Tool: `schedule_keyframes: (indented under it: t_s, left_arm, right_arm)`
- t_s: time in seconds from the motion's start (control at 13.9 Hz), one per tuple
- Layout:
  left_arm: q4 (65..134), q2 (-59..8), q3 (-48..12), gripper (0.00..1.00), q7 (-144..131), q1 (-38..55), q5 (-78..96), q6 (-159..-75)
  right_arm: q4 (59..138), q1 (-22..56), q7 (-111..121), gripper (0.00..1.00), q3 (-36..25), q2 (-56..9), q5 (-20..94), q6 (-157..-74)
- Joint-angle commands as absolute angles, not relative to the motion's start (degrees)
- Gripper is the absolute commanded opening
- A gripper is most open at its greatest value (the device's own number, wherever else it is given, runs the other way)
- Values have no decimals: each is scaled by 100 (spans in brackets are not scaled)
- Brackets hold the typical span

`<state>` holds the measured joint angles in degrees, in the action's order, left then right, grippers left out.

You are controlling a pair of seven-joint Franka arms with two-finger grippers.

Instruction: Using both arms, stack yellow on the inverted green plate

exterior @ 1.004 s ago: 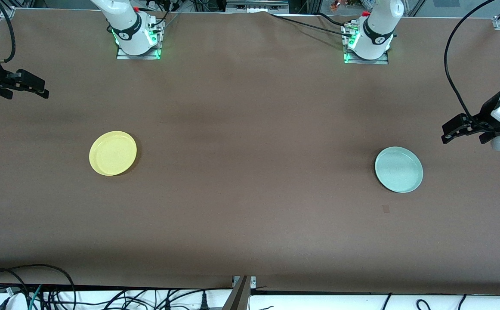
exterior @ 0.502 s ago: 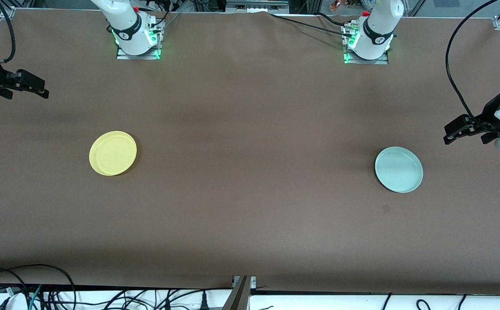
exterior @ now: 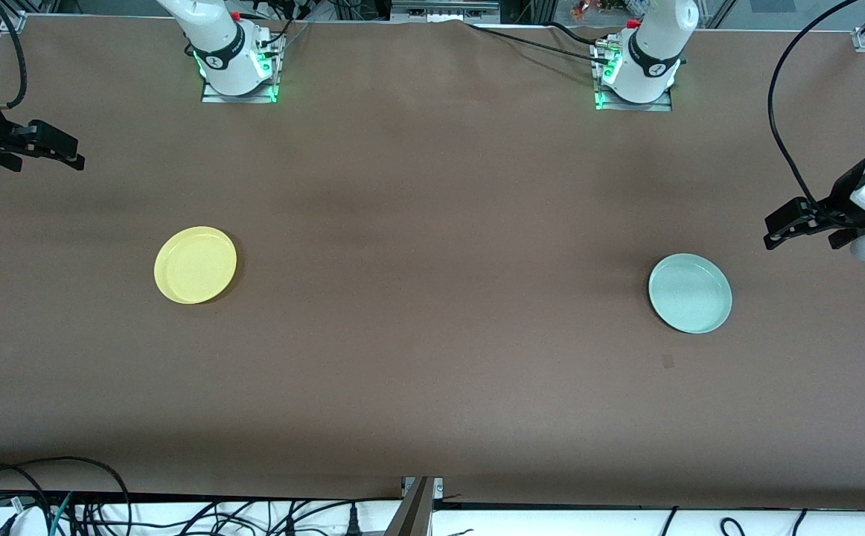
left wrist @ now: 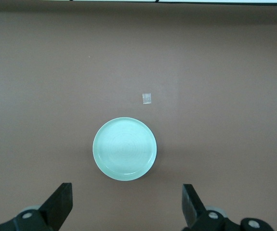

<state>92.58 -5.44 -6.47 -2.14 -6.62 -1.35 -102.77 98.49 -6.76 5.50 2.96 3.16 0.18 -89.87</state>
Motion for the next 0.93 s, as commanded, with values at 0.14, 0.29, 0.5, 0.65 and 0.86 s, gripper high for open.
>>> schedule_keyframes:
  t_s: [0.14,0.29,0.5,0.65,0.86]
  left_arm:
    - [9369,-413,-650,100,-1,-721,-53,-10257]
    - [9430,-439,-633,100,411,-747,-53,-10196]
    - [9448,-554,-598,100,694,-808,-61,-9959]
    - [9606,-667,-571,100,668,-861,-140,-10071]
    - [9991,-895,-580,100,660,-1160,-455,-10431]
  right_arm:
    - [9765,-703,483,100,334,308,-26,-8903]
    - [9765,-703,483,100,334,316,-26,-8895]
    - [9765,-703,483,100,334,308,-26,-8895]
    - [9765,-703,483,100,334,308,-26,-8903]
    - [9765,-703,483,100,334,308,-26,-8903]
